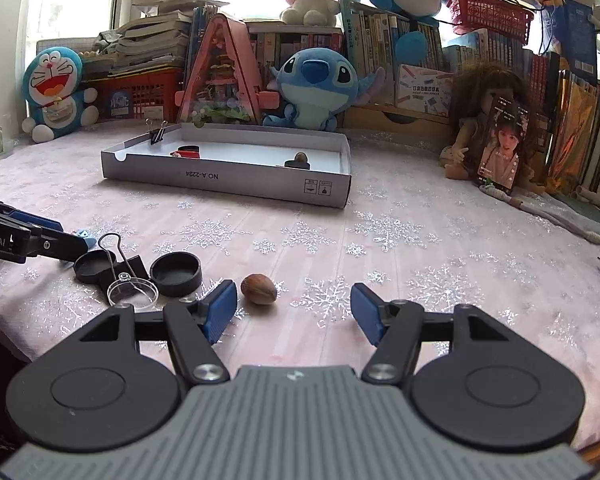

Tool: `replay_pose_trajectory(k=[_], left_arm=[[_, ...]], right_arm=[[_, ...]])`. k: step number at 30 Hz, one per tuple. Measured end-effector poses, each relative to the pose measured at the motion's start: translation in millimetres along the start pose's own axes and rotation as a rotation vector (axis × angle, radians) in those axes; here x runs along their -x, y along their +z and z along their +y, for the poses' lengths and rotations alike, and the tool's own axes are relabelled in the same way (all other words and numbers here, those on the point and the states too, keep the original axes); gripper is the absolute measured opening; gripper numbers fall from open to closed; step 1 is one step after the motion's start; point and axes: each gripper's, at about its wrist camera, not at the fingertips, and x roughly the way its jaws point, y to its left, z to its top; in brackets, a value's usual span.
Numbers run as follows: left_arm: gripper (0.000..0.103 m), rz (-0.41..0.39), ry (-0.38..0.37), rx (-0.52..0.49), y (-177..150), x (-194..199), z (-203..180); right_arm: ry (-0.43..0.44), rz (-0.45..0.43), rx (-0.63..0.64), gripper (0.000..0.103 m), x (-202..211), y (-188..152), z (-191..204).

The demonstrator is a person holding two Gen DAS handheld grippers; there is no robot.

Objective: Organize rigid objects
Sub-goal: 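Grasp the blue figurine clip with the left tool while the right tool grasps another walnut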

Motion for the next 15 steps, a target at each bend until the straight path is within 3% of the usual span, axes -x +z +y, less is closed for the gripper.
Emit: replay_pose_trajectory(k=[7,10,12,13,15], left_arm=[[0.023,-0.022,0.025,-0.022,-6,1,-7],[0.01,-0.032,0.042,-0.039,-9,2,-14],[0.01,-0.033,0.038,-0.036,-9,3,-16],[0.01,-0.033,0.029,-0.03,-9,3,-16],[0.01,-0.039,0.028,-0.036,-9,3,-17]], right_arm=[[-0.007,-0.004,-0.033,0.071,-6,-2,4],[-0.002,-0.011,-0.035,0.054,-8,-2,8],[0.004,-0.017,-0.024,0.042,-8,-2,13],[0.008,-0.019,-0.01,0.031,-8,-1,16],[0.018,-0.023,0.009,0.025,-7,0,20]])
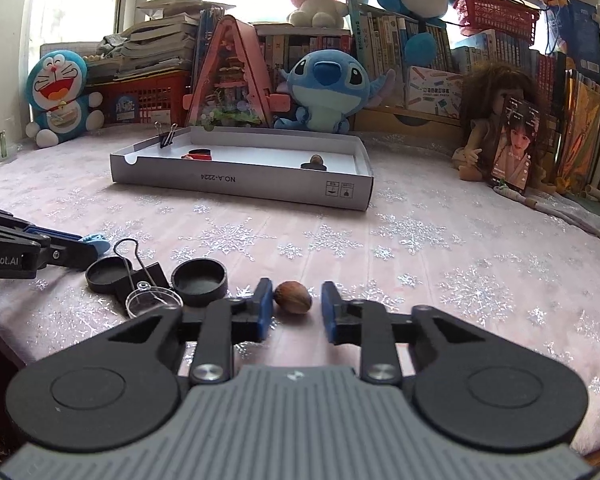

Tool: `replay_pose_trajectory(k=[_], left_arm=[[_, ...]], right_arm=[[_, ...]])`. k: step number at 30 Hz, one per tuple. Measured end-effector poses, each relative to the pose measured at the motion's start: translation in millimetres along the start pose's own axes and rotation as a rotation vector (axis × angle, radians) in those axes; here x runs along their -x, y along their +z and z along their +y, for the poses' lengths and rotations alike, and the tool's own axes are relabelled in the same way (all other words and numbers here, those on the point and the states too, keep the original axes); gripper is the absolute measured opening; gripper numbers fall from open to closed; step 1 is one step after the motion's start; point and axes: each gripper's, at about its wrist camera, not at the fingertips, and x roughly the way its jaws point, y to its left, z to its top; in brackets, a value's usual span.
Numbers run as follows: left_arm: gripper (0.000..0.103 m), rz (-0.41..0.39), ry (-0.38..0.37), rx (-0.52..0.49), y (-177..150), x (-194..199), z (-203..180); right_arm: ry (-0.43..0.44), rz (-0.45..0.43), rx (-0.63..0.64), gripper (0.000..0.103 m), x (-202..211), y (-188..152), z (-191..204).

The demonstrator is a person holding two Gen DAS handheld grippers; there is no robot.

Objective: Organize rigid objects
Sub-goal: 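Grasp the blue figurine clip with the left tool while the right tool grasps another walnut, then carry the blue clip in the left tool and walnut in the right tool into the tray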

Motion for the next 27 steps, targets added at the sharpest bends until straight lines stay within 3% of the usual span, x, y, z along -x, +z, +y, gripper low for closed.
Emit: replay_pose_trajectory(k=[10,27], left_arm=[[0.01,-0.002,-0.024,0.021,13,0,3],[0.01,-0.076,0.0,0.099,78,-13,34]], right_arm=[[-0.012,-0.014,-0.034,0.025,-1,13,-6],[-0.054,-0.06,-0.074,0.025,-20,60,-24]])
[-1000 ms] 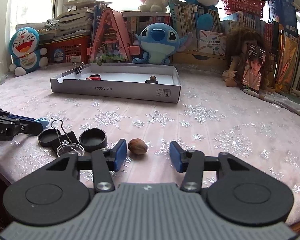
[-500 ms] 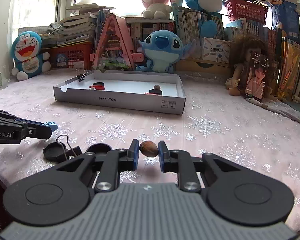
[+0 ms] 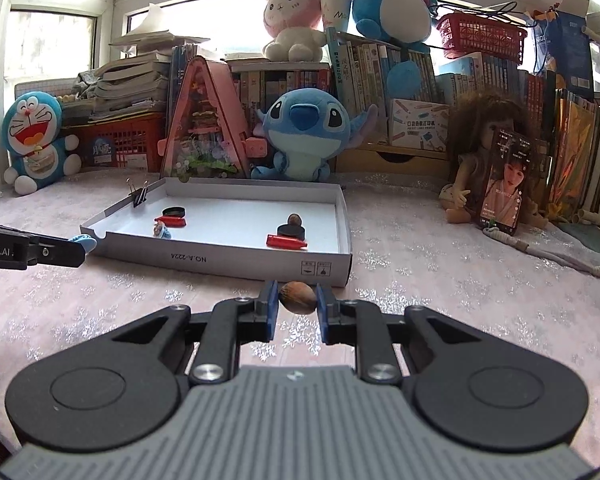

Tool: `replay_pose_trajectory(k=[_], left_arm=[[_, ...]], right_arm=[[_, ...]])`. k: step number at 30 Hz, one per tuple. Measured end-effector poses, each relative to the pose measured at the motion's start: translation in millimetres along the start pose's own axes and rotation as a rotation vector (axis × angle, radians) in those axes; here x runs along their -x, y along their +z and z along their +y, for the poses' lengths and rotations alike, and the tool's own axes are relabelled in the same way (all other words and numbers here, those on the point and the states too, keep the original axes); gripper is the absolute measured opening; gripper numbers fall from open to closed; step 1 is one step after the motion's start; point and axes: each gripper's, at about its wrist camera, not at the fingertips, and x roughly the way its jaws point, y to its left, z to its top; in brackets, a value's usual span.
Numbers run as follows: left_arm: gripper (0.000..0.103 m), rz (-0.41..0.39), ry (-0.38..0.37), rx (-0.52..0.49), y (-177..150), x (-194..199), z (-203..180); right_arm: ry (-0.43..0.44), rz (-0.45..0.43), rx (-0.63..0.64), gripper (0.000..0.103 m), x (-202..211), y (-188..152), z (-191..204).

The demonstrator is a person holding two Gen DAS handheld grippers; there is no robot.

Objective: Organize rigid objects
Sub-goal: 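Carry the blue clip in the left tool and walnut in the right tool into the tray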

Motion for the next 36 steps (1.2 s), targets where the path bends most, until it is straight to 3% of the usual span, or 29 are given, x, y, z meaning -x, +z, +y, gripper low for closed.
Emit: replay_pose_trajectory(k=[7,14,24,36], left_arm=[[0.01,-0.048,0.041,0.025,34,-15,15],[0.01,-0.006,0.058,0.057,52,-48,26],[0.01,0.089,0.072,0.086,51,-99,31],[0.01,0.116,0.091,0.088,50,-120,31]], right_arm=[[-0.014,0.007,-0.053,0.025,-26,22,-12],[0.0,0.039,-0.105,0.025,-59,41,-20],[0.001,0.105,-0.11,0.025,-102,45,-16],[0.021,0.15,-0.121,0.025,-127,45,-12]])
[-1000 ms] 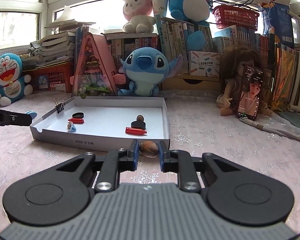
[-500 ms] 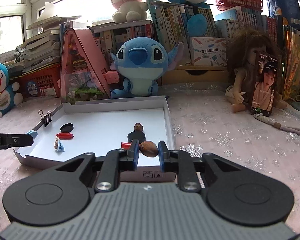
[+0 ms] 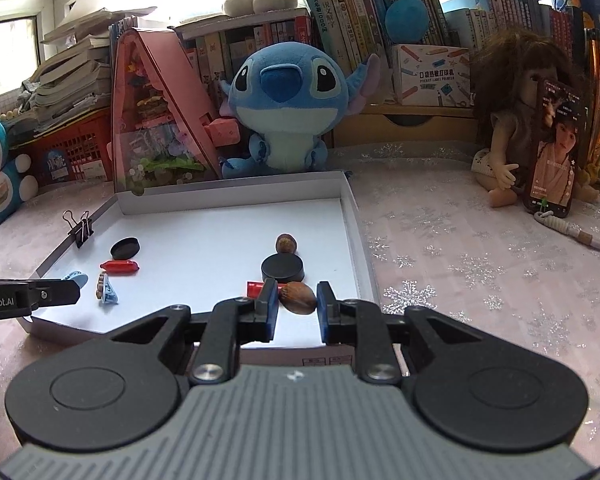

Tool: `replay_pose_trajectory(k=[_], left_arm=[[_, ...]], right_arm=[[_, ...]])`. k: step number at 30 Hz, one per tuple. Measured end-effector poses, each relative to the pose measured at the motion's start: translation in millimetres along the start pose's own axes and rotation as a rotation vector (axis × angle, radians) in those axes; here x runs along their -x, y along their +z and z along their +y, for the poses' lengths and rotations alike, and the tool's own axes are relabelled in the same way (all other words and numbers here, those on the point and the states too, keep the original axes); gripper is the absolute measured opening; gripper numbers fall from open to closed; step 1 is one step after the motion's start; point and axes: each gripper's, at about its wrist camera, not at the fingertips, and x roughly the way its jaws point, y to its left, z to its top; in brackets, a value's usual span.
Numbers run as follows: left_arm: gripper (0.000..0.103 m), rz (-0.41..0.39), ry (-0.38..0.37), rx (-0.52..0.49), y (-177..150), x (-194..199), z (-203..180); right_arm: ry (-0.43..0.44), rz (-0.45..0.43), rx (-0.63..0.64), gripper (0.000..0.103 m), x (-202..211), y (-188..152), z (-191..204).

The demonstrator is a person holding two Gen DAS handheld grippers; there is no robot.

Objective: Organize rigid objects
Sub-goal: 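Carry the blue clip in the left tool and walnut in the right tool into the tray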

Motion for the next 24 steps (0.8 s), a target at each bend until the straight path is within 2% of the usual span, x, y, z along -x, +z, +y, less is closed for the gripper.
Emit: replay_pose_trajectory(k=[16,24], left_arm=[[0.01,0.016,0.021,-0.02,4,-19,-3],[0.01,0.017,0.037,-0.016,6,-30,-3]], right_arm=[[0.008,0.088,0.008,0.025,-26,8,6],[-0.003,0.104,0.013,0.025,-35,9,5]])
